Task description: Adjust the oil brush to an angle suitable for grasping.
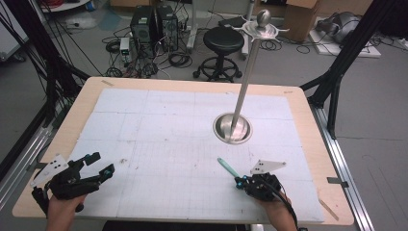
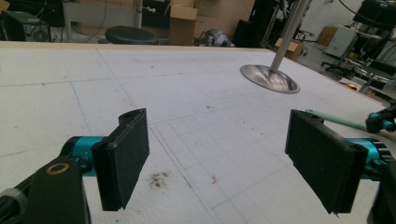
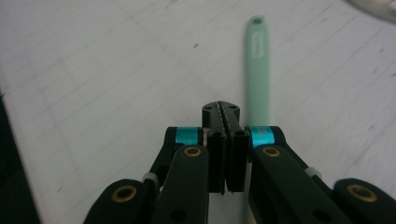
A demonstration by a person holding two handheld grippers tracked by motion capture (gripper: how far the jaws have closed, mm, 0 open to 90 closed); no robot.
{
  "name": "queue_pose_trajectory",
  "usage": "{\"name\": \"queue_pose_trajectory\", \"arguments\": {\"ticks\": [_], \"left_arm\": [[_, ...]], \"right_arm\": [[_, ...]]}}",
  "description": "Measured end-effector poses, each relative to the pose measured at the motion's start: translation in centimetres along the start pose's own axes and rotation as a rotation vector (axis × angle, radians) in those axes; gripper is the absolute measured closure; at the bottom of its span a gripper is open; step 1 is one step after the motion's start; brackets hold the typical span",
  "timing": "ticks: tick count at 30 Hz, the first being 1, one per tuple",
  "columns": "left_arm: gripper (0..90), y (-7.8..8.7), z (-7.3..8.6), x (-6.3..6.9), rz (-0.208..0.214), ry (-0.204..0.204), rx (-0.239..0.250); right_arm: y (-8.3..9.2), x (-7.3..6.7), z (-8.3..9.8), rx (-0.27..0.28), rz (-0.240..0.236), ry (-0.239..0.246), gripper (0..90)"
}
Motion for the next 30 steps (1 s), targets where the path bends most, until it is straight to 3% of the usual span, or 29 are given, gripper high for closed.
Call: {"name": "queue_pose_trajectory", "arguments": {"ticks": [2, 6, 14, 19, 20, 21, 22, 27, 28, 29, 30], "left_arm": [[22.1, 0.0, 0.0, 0.0, -0.002, 0.001, 0.001], [22.1, -0.1, 0.0, 0.1, 0.000, 0.001, 0.000], [22.2, -0.1, 0.0, 0.1, -0.002, 0.000, 0.000], [22.2, -0.1, 0.0, 0.1, 0.000, -0.001, -0.001], [22.2, -0.1, 0.0, 0.1, 0.001, -0.002, 0.000], [22.2, -0.1, 0.0, 0.1, 0.003, -0.001, 0.001], [22.2, -0.1, 0.0, 0.2, 0.004, -0.002, 0.000], [21.9, -0.1, 0.0, 0.4, 0.026, -0.009, 0.001], [21.1, -0.1, 0.0, 0.4, 0.032, -0.009, 0.001], [21.1, -0.1, 0.0, 0.4, 0.036, -0.008, 0.002], [20.5, -0.1, 0.1, 0.4, 0.038, -0.009, 0.002]], "right_arm": [[0.5, -0.5, 0.9, -0.030, 0.004, 0.010, 89.5], [1.3, -0.5, 1.6, -0.041, 0.015, 0.011, 89.5], [2.7, 0.6, 2.6, -0.041, 0.088, -0.027, 89.5], [3.1, 1.0, 2.9, -0.016, 0.098, -0.049, 89.2], [3.7, 1.0, 2.5, 0.050, 0.097, -0.056, 80.6], [3.7, 1.0, 2.5, 0.050, 0.097, -0.056, 80.6], [4.0, 0.9, 2.3, 0.085, 0.105, -0.064, 74.2], [5.7, 0.6, 1.2, 0.248, 0.195, -0.050, 43.1], [6.5, 0.4, 0.7, 0.309, 0.229, -0.049, 31.3], [6.5, 0.4, 0.7, 0.309, 0.229, -0.049, 31.3], [6.8, 0.3, 0.6, 0.333, 0.247, -0.052, 25.2]]}}
Point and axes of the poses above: each handheld gripper's, and its own axes: y roughly backward along the jaws, z roughly out of its underside, x roughly to its right, the point moved 3 cm from there along -y, roughly forward along the jaws, and after that the axes turned 6 degrees about y, right-handed, at the moved point
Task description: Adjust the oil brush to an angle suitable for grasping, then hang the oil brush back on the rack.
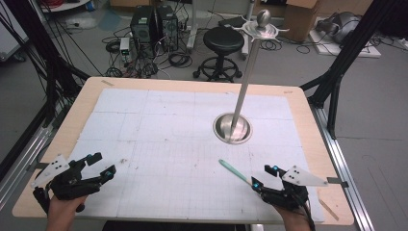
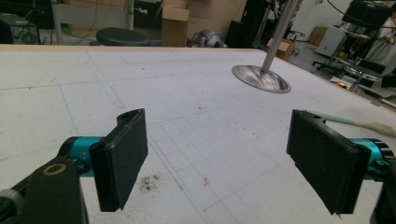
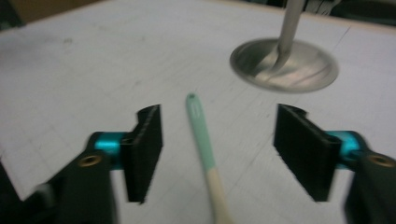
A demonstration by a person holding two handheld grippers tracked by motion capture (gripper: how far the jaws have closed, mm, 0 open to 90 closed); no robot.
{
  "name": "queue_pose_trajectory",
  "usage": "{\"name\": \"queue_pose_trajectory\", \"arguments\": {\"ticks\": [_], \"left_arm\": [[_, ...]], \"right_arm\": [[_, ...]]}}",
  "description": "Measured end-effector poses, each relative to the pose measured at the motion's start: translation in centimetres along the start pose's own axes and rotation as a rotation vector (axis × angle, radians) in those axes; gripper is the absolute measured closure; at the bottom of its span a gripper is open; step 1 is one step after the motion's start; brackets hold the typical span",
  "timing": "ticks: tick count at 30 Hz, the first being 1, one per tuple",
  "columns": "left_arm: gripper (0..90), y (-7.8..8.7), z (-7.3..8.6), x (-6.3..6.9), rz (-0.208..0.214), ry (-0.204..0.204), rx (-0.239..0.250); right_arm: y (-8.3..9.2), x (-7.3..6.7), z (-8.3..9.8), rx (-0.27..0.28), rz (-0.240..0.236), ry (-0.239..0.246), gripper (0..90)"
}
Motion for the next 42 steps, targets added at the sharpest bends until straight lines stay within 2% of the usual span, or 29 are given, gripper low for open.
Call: {"name": "queue_pose_trajectory", "arguments": {"ticks": [3, 6, 12, 19, 26, 30, 37, 40, 42], "left_arm": [[17.8, -0.1, 0.0, 0.0, 0.004, -0.001, 0.001], [17.8, 0.0, 0.0, 0.1, 0.012, -0.008, -0.001], [18.4, -0.2, 0.1, 0.4, 0.018, -0.013, -0.012], [18.7, -0.4, 0.2, 0.3, 0.016, -0.012, -0.024], [19.0, -0.4, 0.2, 0.3, 0.017, -0.011, -0.028], [19.0, -0.6, 0.3, 0.5, 0.020, -0.011, -0.030], [19.3, -0.7, 0.4, 0.6, 0.020, -0.019, -0.042], [19.4, -0.8, 0.4, 0.7, 0.023, -0.022, -0.046], [19.6, -0.8, 0.4, 0.8, 0.024, -0.022, -0.048]], "right_arm": [[0.7, 0.3, -0.4, 0.041, 0.073, 0.000, 15.5], [1.1, 0.7, -0.3, 0.040, 0.090, -0.010, 15.3], [1.1, 0.8, 0.0, 0.012, 0.065, -0.007, 15.4], [0.9, 0.9, 0.2, -0.007, 0.067, -0.029, 15.4], [0.0, 0.6, 0.0, -0.029, 0.051, -0.018, 18.8], [-1.0, 0.4, 0.3, -0.085, 0.026, -0.008, 30.0], [-3.5, 0.6, 1.3, -0.206, -0.007, 0.027, 37.5], [-4.4, 0.7, 1.9, -0.269, -0.024, 0.035, 44.6], [-5.0, 0.6, 2.2, -0.302, -0.051, 0.048, 52.8]]}}
Point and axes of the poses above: each handheld gripper's, and its own axes: y roughly backward along the jaws, z roughly out of its underside, x roughly to its right, the point moved 3 cm from there along -y, roughly forward along the jaws, and after that the axes turned 6 degrees about y, right-handed, at the moved point
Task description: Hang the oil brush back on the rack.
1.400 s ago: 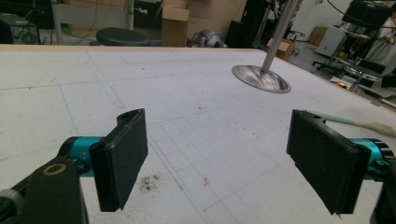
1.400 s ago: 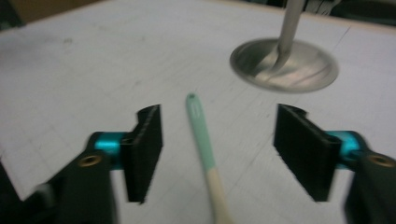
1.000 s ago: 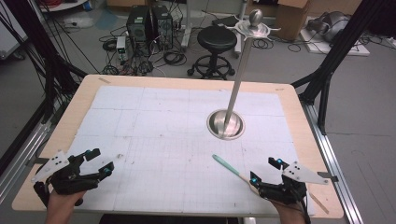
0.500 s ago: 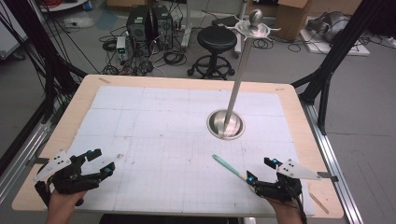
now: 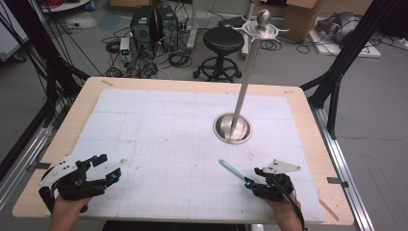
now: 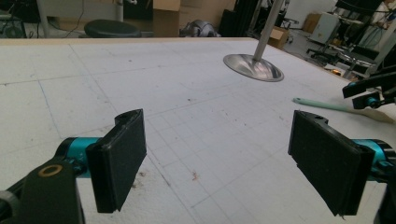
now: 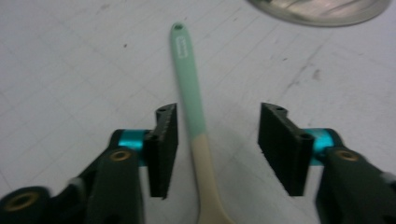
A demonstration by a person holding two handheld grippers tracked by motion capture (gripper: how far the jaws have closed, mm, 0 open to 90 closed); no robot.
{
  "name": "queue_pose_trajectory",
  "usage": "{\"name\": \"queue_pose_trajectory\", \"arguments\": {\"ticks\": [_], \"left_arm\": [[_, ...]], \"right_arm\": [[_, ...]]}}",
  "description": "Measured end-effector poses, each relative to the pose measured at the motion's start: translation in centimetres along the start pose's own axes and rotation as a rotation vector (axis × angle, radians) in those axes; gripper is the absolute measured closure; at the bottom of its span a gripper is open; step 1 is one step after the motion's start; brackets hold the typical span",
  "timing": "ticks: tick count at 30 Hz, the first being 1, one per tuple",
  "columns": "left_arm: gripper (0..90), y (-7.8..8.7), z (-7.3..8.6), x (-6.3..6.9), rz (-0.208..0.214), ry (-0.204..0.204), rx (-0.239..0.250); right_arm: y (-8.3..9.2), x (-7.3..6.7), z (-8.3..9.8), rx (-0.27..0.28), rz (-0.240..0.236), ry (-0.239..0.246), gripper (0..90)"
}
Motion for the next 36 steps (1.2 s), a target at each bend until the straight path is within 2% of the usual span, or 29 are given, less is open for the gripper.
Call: {"name": "queue_pose_trajectory", "arguments": {"ticks": [2, 5, 7, 10, 11, 20, 24, 27, 28, 30, 33, 36], "left_arm": [[19.7, 0.0, 0.0, -0.1, 0.000, 0.000, 0.000], [19.6, 0.1, 0.0, -0.2, -0.002, 0.005, 0.007], [19.7, 0.2, 0.0, -0.3, -0.005, 0.008, 0.008], [19.7, 0.2, 0.0, -0.2, -0.006, 0.007, 0.006], [19.7, 0.1, 0.0, -0.2, -0.006, 0.006, 0.004], [21.4, -0.3, 0.2, 0.1, 0.015, 0.005, -0.019], [23.0, -0.5, 0.0, 0.5, 0.041, 0.027, -0.012], [26.1, -0.7, -0.4, 1.1, 0.081, 0.060, 0.005], [27.1, -0.8, -0.6, 1.3, 0.082, 0.070, 0.007], [27.5, -1.2, -1.1, 2.1, 0.092, 0.051, -0.010], [27.2, -1.9, -2.0, 3.3, 0.118, 0.044, -0.024], [25.7, -3.2, -3.1, 4.3, 0.144, 0.081, -0.017]], "right_arm": [[-0.7, 0.0, -0.1, -0.033, -0.022, 0.037, 61.1], [-1.0, -0.1, -0.1, -0.054, -0.037, 0.050, 64.6], [-1.0, -0.1, -0.1, -0.054, -0.048, 0.063, 68.7], [-1.1, -0.4, -0.2, -0.064, -0.070, 0.104, 80.6], [-1.1, -0.4, -0.2, -0.066, -0.069, 0.110, 80.8], [-1.0, -0.3, -0.3, -0.062, -0.075, 0.062, 82.7], [-0.7, -0.3, -0.6, -0.015, -0.085, 0.033, 82.6], [-0.3, -0.5, -1.3, 0.036, -0.094, 0.022, 82.6], [-0.2, -0.6, -1.5, 0.052, -0.098, 0.024, 82.6], [-0.1, -0.9, -1.9, 0.075, -0.106, 0.024, 82.5], [0.1, -1.3, -2.7, 0.119, -0.115, 0.031, 82.5], [0.5, -1.9, -3.9, 0.181, -0.138, 0.022, 82.4]]}}
Point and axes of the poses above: each handheld gripper's, and its own axes: y roughly backward along the jaws, z roughly out of its underside, x roughly to its right, the point moved 3 cm from there along -y, roughly forward along the jaws, and after that the axes turned 6 degrees about y, right-handed, at the moved point
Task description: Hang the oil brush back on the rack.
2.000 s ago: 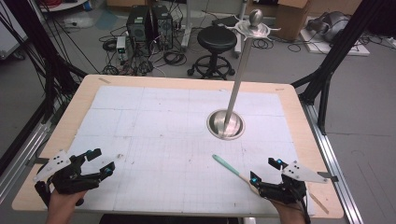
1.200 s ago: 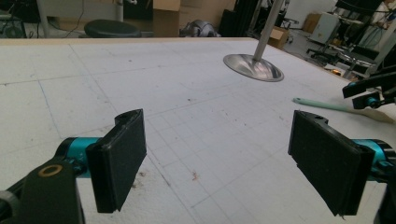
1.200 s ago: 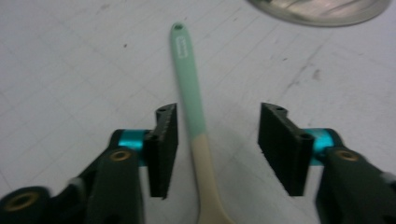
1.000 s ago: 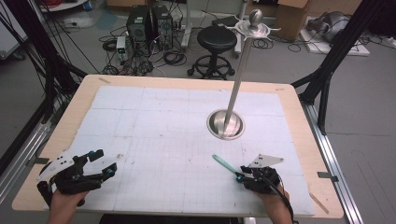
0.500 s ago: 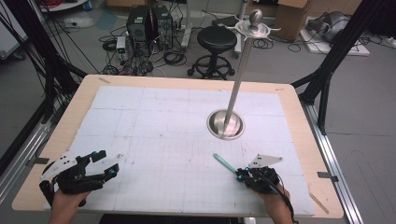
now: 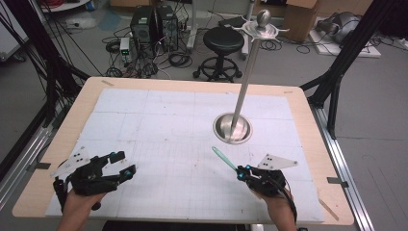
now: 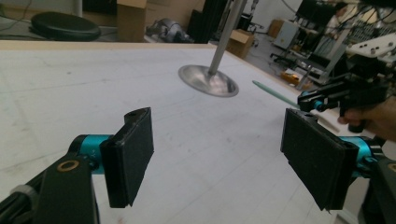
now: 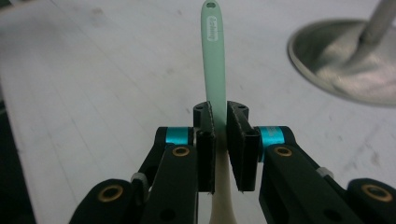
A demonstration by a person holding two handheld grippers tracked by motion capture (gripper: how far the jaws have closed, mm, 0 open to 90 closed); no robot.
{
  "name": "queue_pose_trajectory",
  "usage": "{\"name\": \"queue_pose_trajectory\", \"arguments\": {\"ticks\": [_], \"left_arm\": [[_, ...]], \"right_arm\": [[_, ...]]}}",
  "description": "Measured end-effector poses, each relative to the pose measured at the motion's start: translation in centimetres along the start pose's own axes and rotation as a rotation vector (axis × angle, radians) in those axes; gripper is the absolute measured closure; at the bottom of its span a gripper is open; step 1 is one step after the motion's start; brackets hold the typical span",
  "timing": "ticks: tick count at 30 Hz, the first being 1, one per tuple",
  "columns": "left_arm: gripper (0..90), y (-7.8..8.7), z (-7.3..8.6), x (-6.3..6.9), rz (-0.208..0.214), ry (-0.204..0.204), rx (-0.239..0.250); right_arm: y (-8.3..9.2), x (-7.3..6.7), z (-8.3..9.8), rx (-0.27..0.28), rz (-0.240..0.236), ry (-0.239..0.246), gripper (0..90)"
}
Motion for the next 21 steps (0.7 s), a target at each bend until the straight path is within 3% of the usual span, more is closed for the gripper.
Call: {"name": "queue_pose_trajectory", "arguments": {"ticks": [1, 5, 9, 16, 21], "left_arm": [[25.6, -0.4, -0.4, 0.3, 0.005, 0.011, 0.009], [26.9, -2.1, -2.2, 1.8, 0.017, -0.009, 0.033], [28.3, -3.9, -3.2, 3.2, 0.064, 0.013, 0.049], [30.1, -5.6, -3.7, 4.5, 0.117, 0.070, 0.052], [31.5, -6.6, -3.5, 4.8, 0.107, 0.084, 0.024]], "right_arm": [[-0.1, -0.2, -0.5, 0.021, -0.005, 0.003, 82.4], [-0.6, -1.3, -2.6, 0.071, -0.040, 0.014, 82.4], [-1.4, -2.6, -4.8, 0.114, -0.076, 0.045, 82.3], [-2.5, -4.9, -7.5, 0.200, -0.114, 0.095, 82.4], [-3.1, -5.8, -8.2, 0.226, -0.135, 0.103, 82.3]]}}
Point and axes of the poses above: each handheld gripper's, and its own axes: y roughly backward along the jaws, z roughly out of its underside, x roughly to its right, the point moved 3 cm from there along -y, roughly forward along the jaws, and after that the axes turned 6 degrees about y, right-handed, at the moved point
